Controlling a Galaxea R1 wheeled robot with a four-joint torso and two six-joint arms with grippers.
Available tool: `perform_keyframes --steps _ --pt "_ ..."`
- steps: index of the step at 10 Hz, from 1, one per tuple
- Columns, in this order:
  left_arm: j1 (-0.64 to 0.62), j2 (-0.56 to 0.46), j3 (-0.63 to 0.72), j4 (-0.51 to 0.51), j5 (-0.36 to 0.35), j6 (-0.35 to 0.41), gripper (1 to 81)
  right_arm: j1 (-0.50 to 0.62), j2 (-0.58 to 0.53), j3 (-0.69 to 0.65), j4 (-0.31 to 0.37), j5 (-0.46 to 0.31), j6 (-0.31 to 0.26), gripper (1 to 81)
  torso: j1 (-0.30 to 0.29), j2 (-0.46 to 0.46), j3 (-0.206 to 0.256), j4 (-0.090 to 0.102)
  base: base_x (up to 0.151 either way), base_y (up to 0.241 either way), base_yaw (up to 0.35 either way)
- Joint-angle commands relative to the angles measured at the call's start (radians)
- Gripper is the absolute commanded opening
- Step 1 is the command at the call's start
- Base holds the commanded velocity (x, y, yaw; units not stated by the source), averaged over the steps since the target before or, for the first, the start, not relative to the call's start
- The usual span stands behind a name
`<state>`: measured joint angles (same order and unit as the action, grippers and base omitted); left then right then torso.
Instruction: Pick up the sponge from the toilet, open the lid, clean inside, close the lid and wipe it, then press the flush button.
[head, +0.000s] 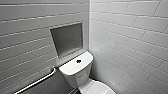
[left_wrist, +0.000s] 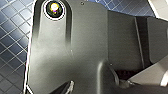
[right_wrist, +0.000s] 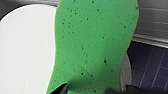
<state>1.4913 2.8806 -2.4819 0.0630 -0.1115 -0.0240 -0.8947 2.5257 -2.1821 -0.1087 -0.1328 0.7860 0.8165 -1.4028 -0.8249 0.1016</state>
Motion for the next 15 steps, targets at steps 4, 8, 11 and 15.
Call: perform_keyframes --steps 4,8,11,15 --pt "-0.001 -0.024 0.004 -0.005 0.073 -0.001 81.1 0.052 0.026 -0.048 -0.026 0.028 -0.002 81.1 0.004 -0.008 0.000 0.000 0.000 0.000 0.000" --pt "0.002 -0.033 0.004 -0.005 0.079 -0.001 81.1 -0.022 0.095 -0.149 -0.048 0.168 -0.002 81.1 0.004 -0.008 0.000 0.000 0.000 0.000 0.000" --pt "0.013 -0.039 0.004 -0.006 0.081 -0.001 81.1 -0.066 0.106 -0.116 -0.089 0.337 -0.002 81.1 0.004 -0.009 0.000 0.000 0.000 0.000 0.000" --pt "0.016 -0.043 0.004 -0.006 0.096 -0.001 81.1 -0.103 0.115 -0.099 -0.147 0.493 0.004 81.1 0.004 -0.009 0.000 0.000 0.000 0.000 0.000"
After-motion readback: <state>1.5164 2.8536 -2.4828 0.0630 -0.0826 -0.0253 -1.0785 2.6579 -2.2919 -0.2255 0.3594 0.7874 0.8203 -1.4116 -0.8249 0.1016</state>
